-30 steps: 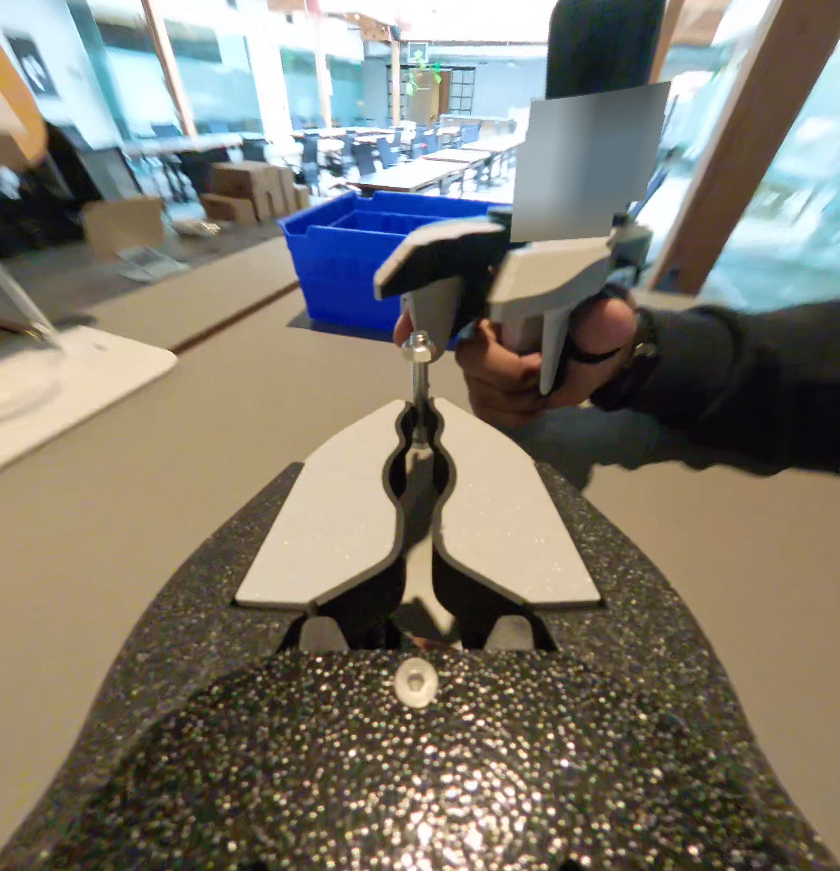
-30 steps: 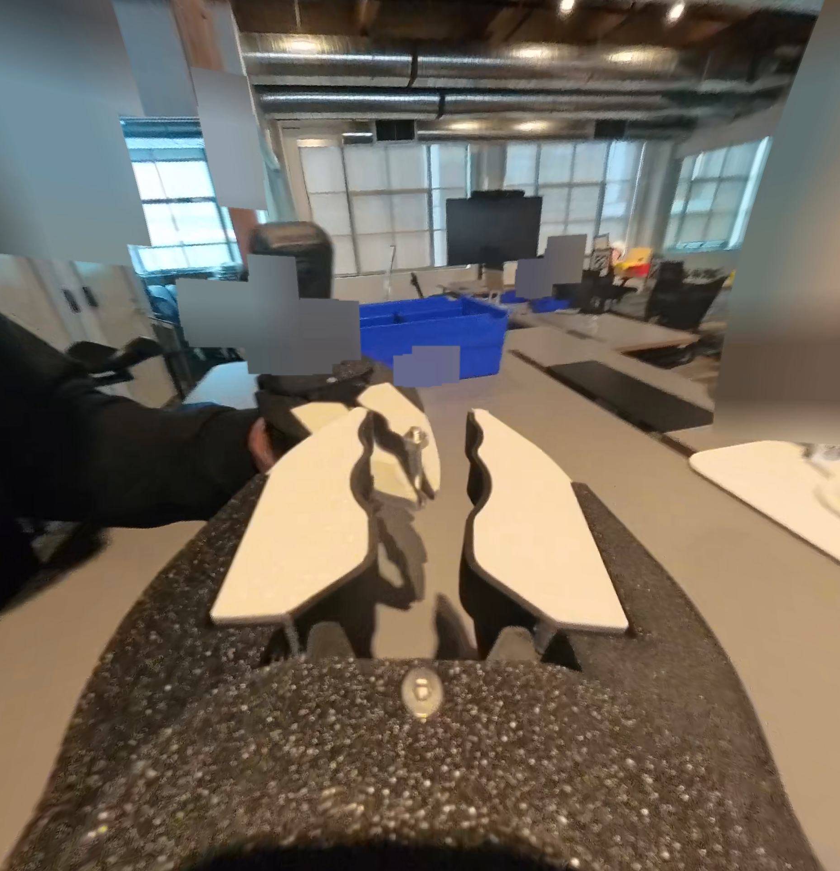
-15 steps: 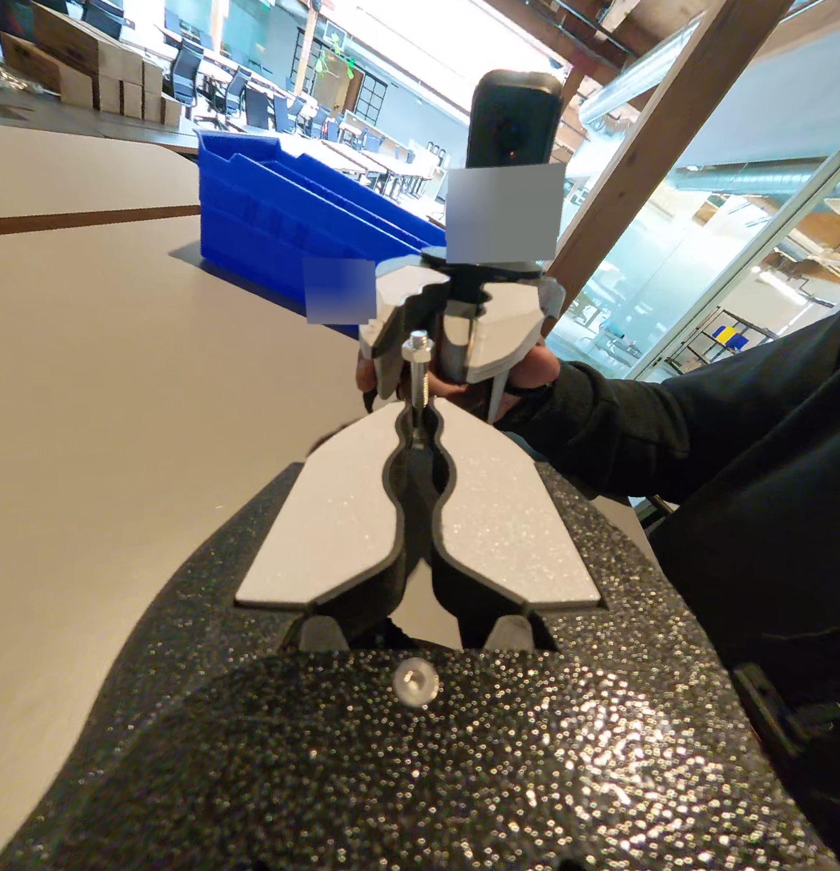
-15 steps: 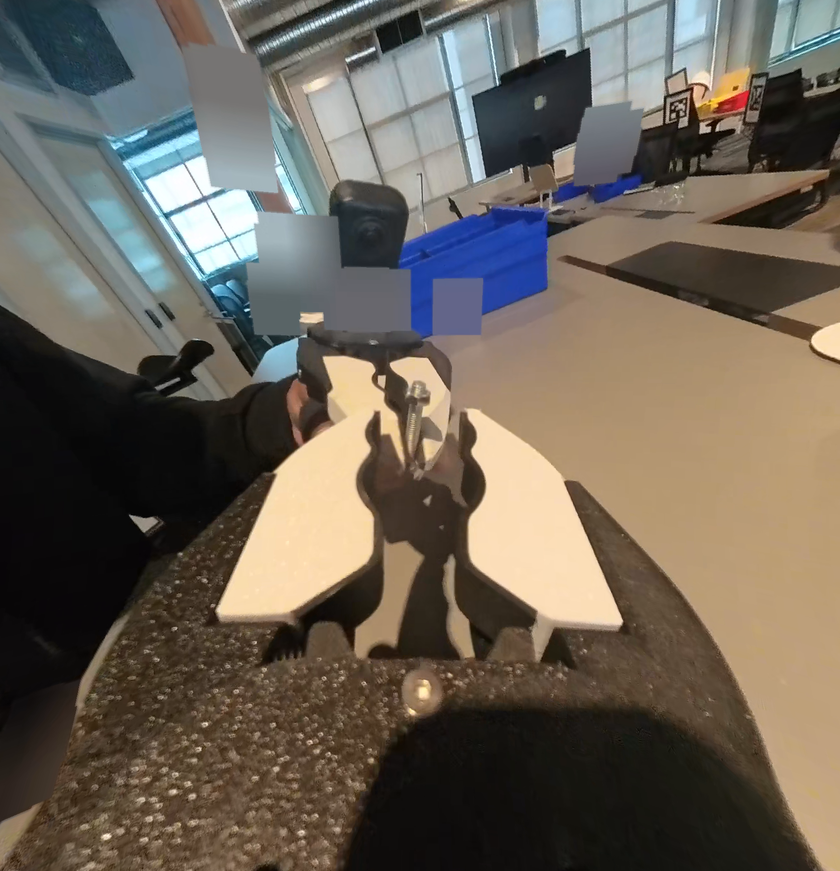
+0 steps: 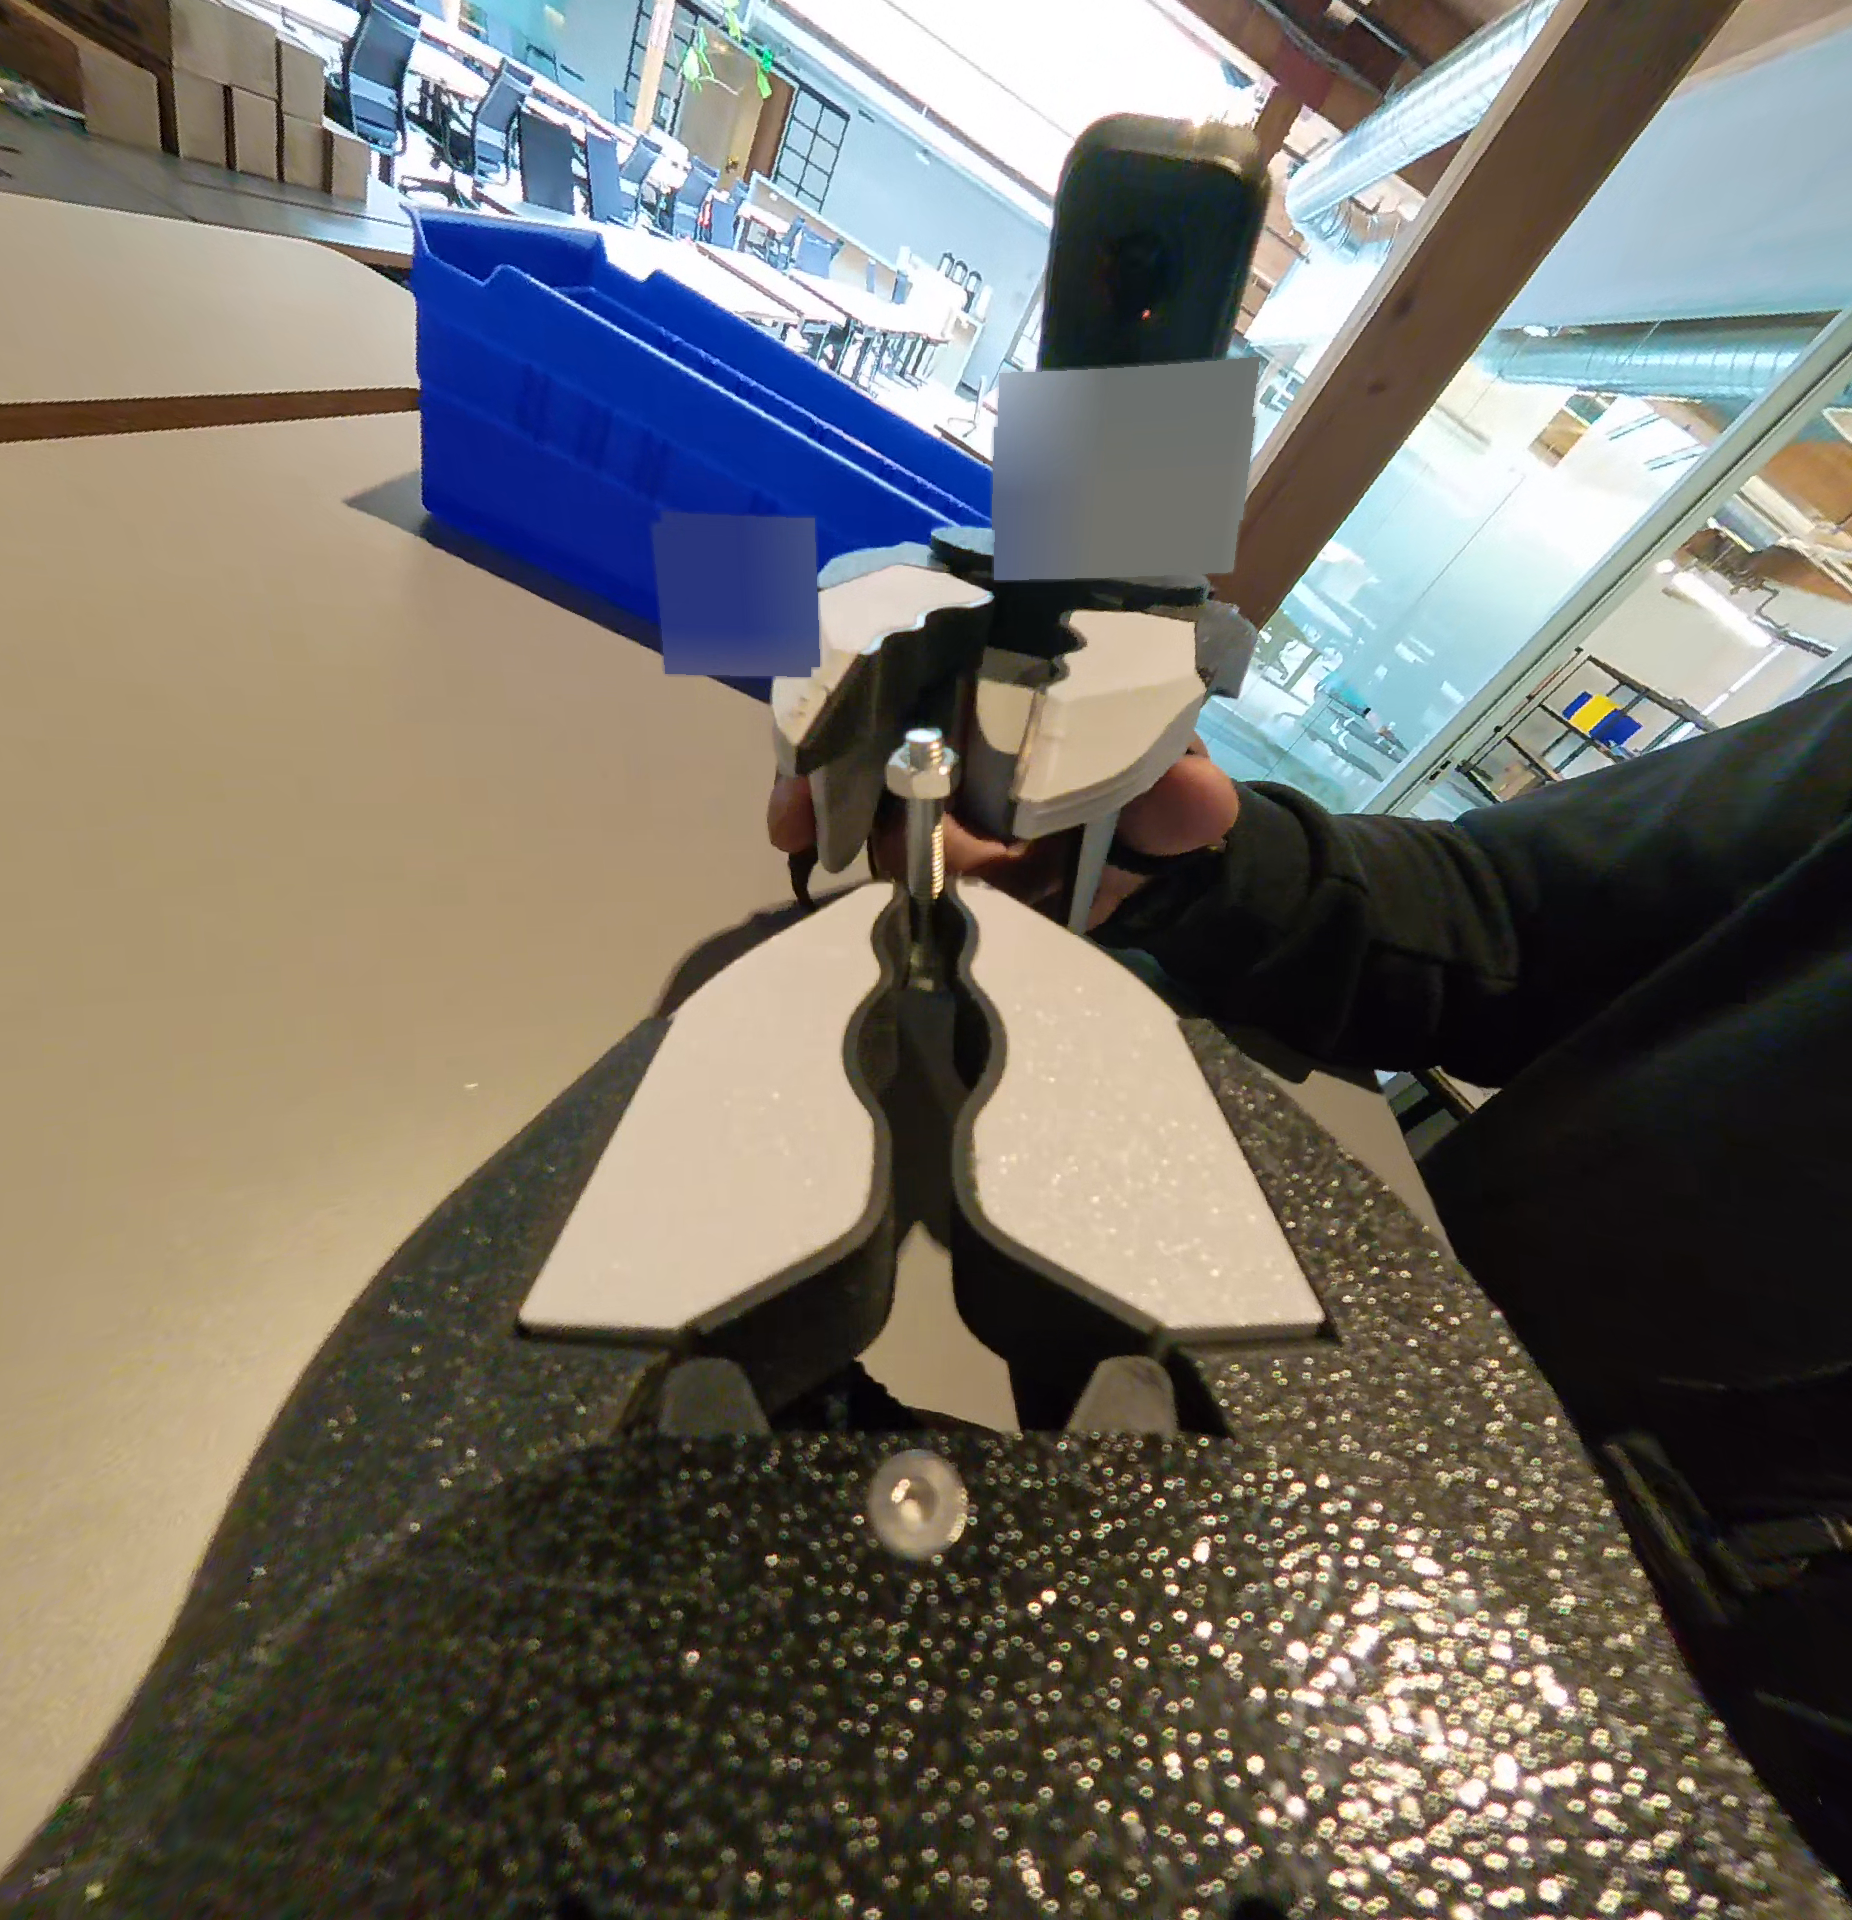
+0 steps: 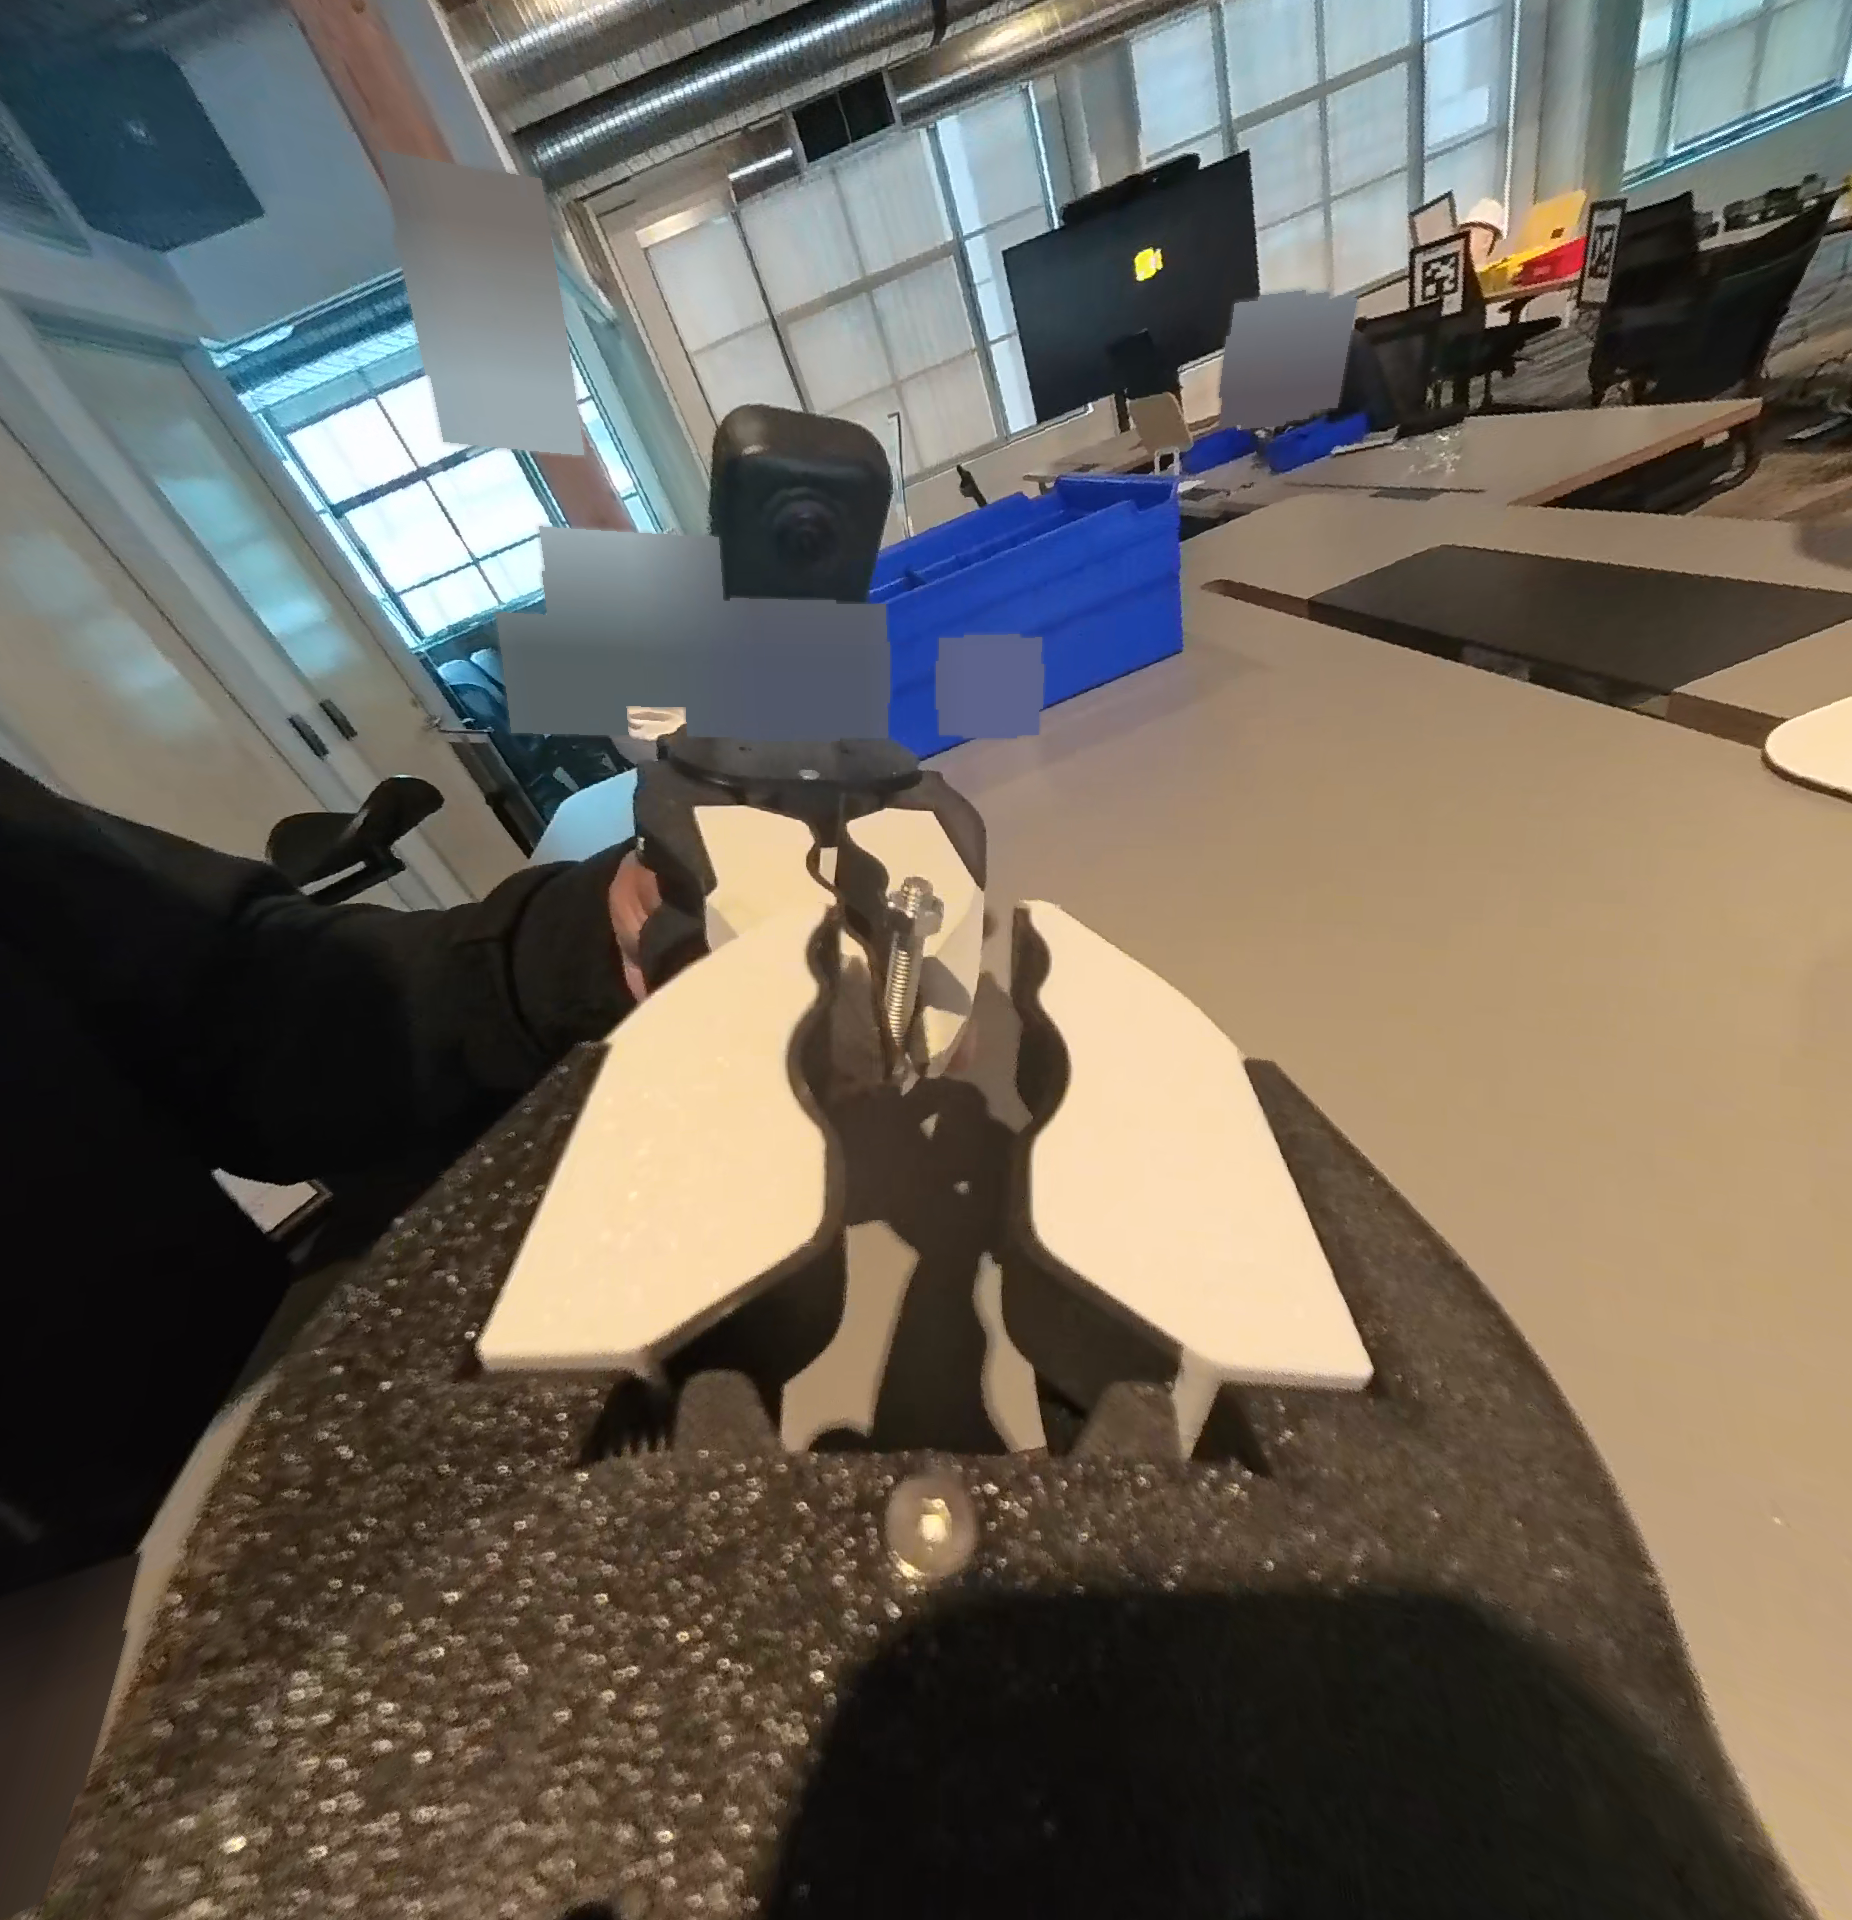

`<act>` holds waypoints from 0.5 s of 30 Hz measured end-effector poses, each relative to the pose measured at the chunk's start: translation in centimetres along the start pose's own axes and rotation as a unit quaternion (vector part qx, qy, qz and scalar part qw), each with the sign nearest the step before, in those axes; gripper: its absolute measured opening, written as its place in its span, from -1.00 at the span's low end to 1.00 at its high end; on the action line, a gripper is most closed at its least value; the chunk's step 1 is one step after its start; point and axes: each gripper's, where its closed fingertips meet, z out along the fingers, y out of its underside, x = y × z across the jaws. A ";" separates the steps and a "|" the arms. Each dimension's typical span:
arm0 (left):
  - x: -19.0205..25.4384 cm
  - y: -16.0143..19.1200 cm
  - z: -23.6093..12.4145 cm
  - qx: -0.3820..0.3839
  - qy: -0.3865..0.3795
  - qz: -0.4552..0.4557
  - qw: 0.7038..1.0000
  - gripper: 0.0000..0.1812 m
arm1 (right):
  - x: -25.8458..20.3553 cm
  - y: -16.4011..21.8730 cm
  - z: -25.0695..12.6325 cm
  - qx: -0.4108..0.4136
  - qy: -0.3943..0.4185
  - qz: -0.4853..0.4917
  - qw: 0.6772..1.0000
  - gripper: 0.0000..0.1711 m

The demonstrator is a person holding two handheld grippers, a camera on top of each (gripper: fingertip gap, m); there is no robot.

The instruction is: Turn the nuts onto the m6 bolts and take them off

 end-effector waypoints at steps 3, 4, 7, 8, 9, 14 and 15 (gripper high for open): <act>0.0 0.1 0.0 -0.004 -0.001 0.000 1.000 -0.95 | -0.1 0.0 0.0 0.002 -0.002 0.003 1.000 -0.66; 0.0 0.1 0.1 -0.005 -0.002 0.001 1.000 -0.95 | 0.0 0.0 0.1 0.002 -0.001 0.003 1.000 -0.70; -0.3 0.3 0.1 -0.010 -0.014 0.006 1.000 -0.95 | 0.0 0.2 0.2 -0.002 0.005 0.004 1.000 -0.88; -0.6 0.3 0.0 -0.012 -0.026 0.011 1.000 -0.95 | 0.2 0.2 0.3 -0.003 0.015 0.004 1.000 -0.88; -1.0 0.3 0.0 -0.015 -0.044 0.021 0.999 -0.95 | 0.5 0.3 0.4 -0.003 0.029 0.006 1.000 -0.88; -4.3 0.1 -0.4 -0.052 -0.236 0.141 0.960 -0.94 | 2.9 0.6 0.6 0.012 0.163 0.022 0.986 -0.88; -4.8 0.2 -0.5 -0.065 -0.271 0.172 0.945 -0.94 | 3.1 0.8 0.7 0.017 0.185 0.023 0.982 -0.88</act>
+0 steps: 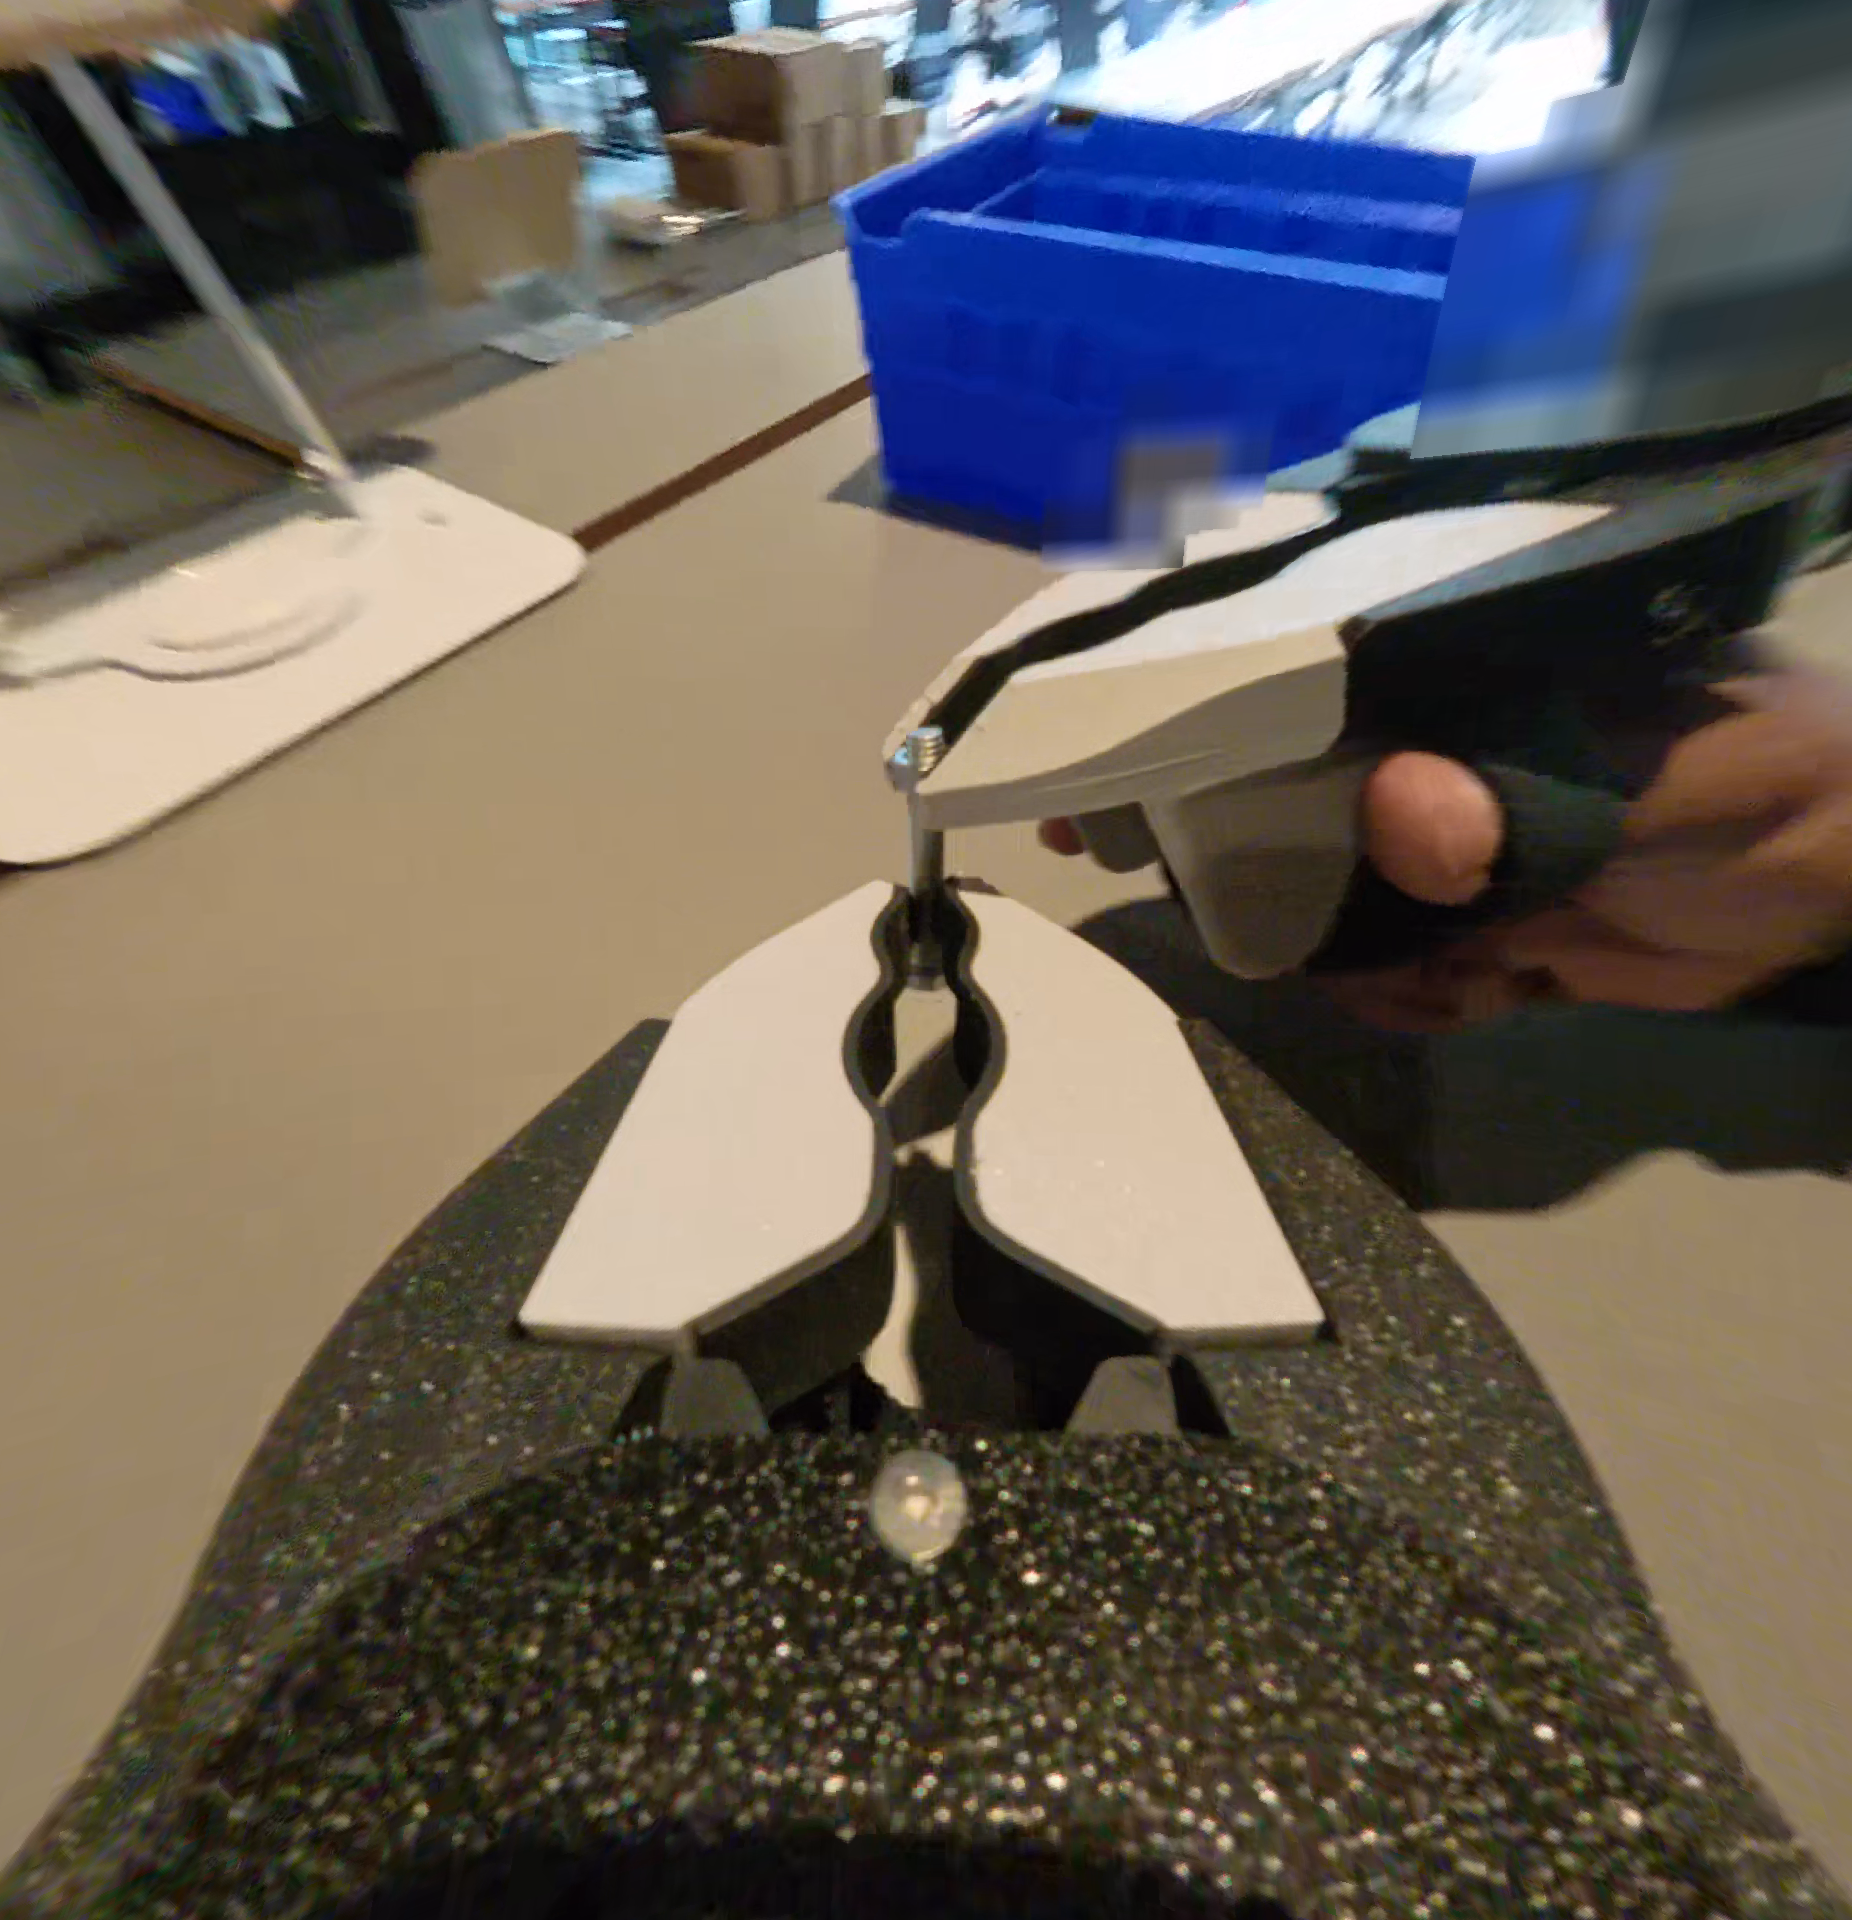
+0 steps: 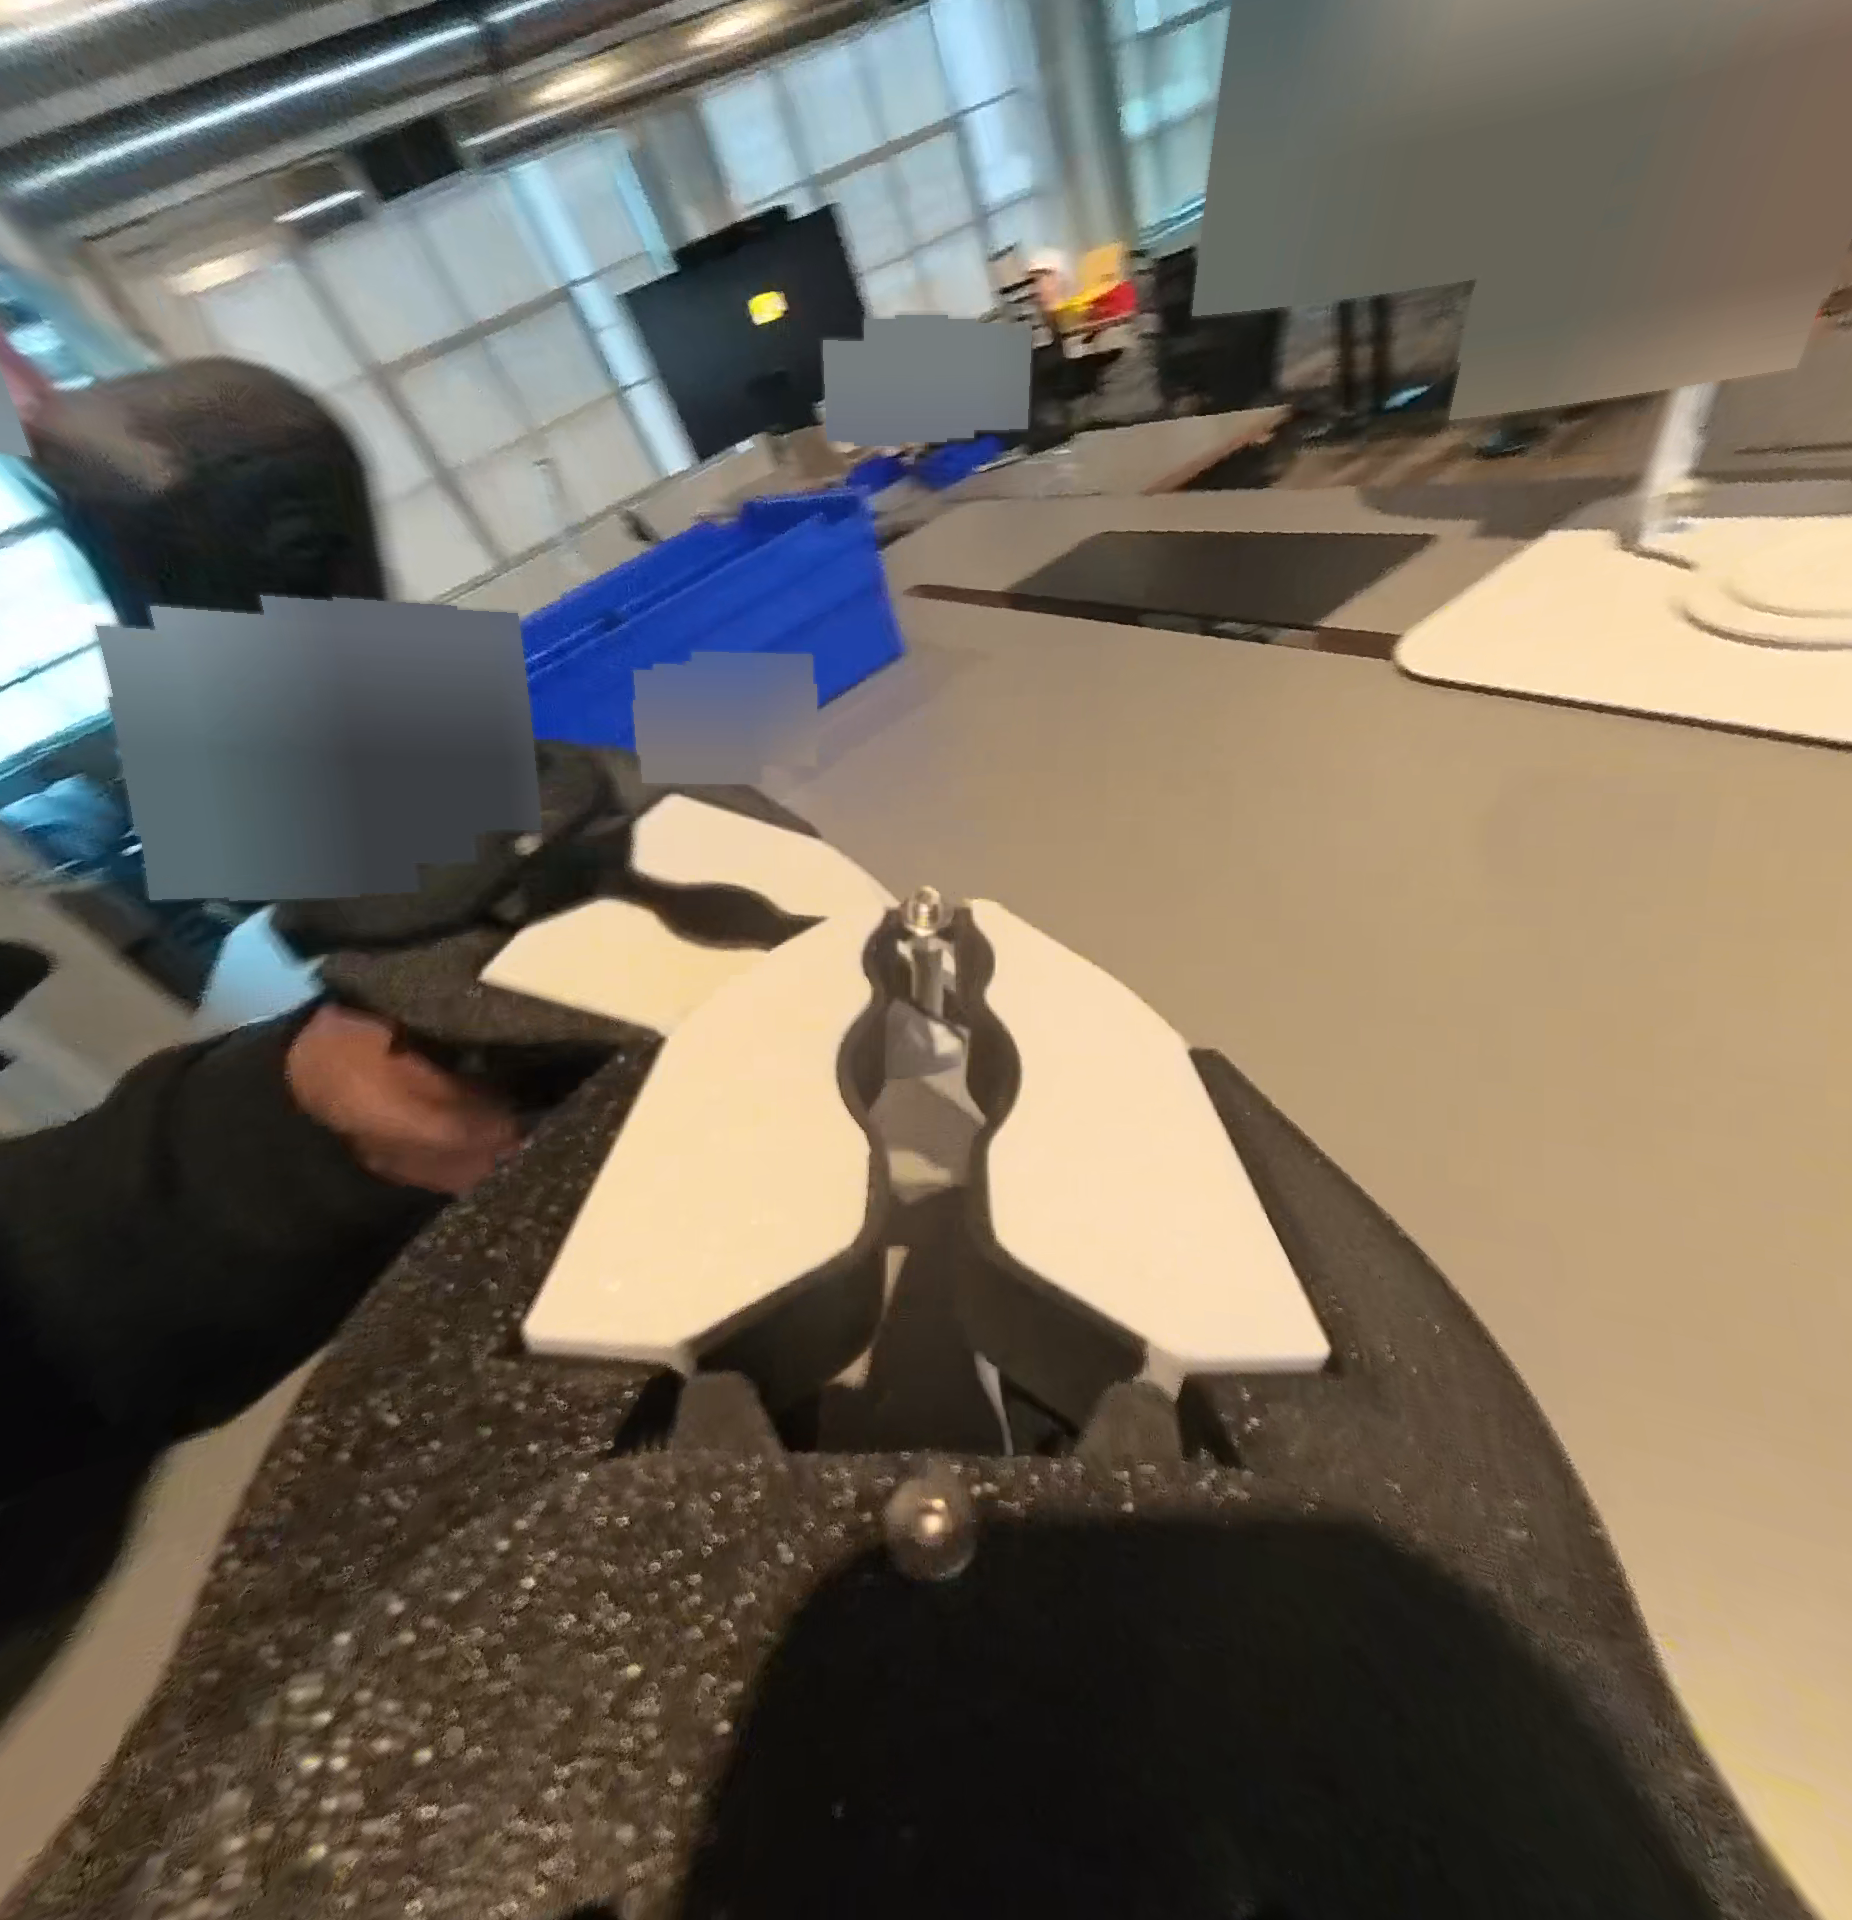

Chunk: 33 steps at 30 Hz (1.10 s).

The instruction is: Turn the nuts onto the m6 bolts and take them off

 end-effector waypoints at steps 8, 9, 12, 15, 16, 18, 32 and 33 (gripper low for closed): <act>0.1 -1.0 -0.9 0.053 0.079 -0.080 0.992 -0.94 | -1.5 -1.3 -1.2 0.028 -0.095 -0.047 0.994 -0.60; 0.1 -1.2 -1.1 0.061 0.092 -0.094 0.989 -0.95 | -1.4 -1.3 -1.3 0.029 -0.104 -0.046 0.993 -0.60; 0.6 -1.5 -1.5 0.073 0.136 -0.116 0.981 -0.95 | -1.5 -1.4 -1.7 0.033 -0.127 -0.042 0.991 -0.63; 1.7 -1.6 -1.7 0.074 0.178 -0.118 0.974 -0.95 | -1.6 -1.4 -1.8 0.034 -0.139 -0.036 0.989 -0.64; 2.1 -1.6 -1.8 0.072 0.190 -0.116 0.972 -0.95 | -1.9 -1.4 -1.8 0.034 -0.148 -0.036 0.988 -0.64; 2.7 -1.6 -1.8 0.068 0.206 -0.111 0.970 -0.95 | -2.5 -1.3 -1.9 0.033 -0.164 -0.037 0.985 -0.66; -0.4 -0.1 -0.2 0.004 -0.014 0.034 0.999 -0.94 | -0.2 0.1 0.0 0.022 0.028 -0.018 0.999 -0.87; -0.4 -0.1 -0.2 0.005 -0.013 0.033 0.999 -0.94 | -0.6 0.1 0.0 0.020 0.019 -0.030 0.999 -0.78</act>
